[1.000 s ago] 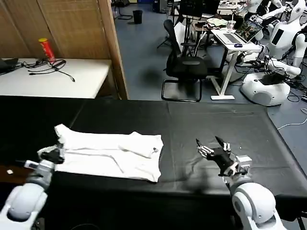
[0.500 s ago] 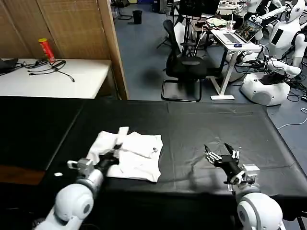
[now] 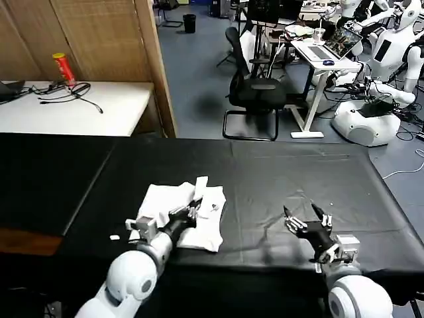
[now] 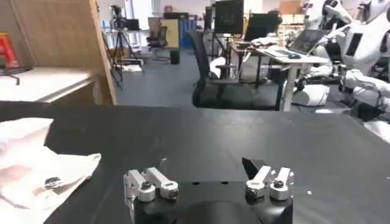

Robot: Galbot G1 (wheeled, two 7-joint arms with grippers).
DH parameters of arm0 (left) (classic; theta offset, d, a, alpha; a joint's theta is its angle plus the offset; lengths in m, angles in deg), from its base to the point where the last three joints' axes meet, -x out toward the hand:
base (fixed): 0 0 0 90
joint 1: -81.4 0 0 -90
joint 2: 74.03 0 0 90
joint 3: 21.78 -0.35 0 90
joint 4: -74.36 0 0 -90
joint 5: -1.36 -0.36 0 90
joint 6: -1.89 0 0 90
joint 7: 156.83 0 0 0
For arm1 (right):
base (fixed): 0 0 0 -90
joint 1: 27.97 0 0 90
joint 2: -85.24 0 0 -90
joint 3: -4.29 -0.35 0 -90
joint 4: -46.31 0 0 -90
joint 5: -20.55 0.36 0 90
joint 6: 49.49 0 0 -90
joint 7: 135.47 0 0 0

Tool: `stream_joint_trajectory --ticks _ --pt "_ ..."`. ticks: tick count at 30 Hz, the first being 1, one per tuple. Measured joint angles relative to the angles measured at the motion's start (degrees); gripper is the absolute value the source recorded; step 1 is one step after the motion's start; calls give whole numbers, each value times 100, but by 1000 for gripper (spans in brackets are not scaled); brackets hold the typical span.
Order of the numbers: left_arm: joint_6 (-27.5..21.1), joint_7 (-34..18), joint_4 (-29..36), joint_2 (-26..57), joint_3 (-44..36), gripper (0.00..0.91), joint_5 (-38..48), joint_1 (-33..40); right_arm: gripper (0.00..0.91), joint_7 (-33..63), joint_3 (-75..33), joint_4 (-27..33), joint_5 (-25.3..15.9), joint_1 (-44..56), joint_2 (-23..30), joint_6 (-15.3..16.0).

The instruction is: Fold and organize the clothes.

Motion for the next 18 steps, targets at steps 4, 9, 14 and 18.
stream_joint_trajectory --ticks 4,9,14,18 --pt "69 78 -68 -124 -74 878 -116 -17 878 -110 142 15 55 -13 -110 -8" --pt "156 179 -126 -329 -109 878 108 -82 878 -228 366 94 217 -97 -233 -38" --pt "204 170 2 -475 60 878 485 -54 878 -249 740 276 357 -351 -403 -28" --pt "439 380 23 -276 356 878 -21 -89 878 -298 1225 527 331 -711 -421 -6"
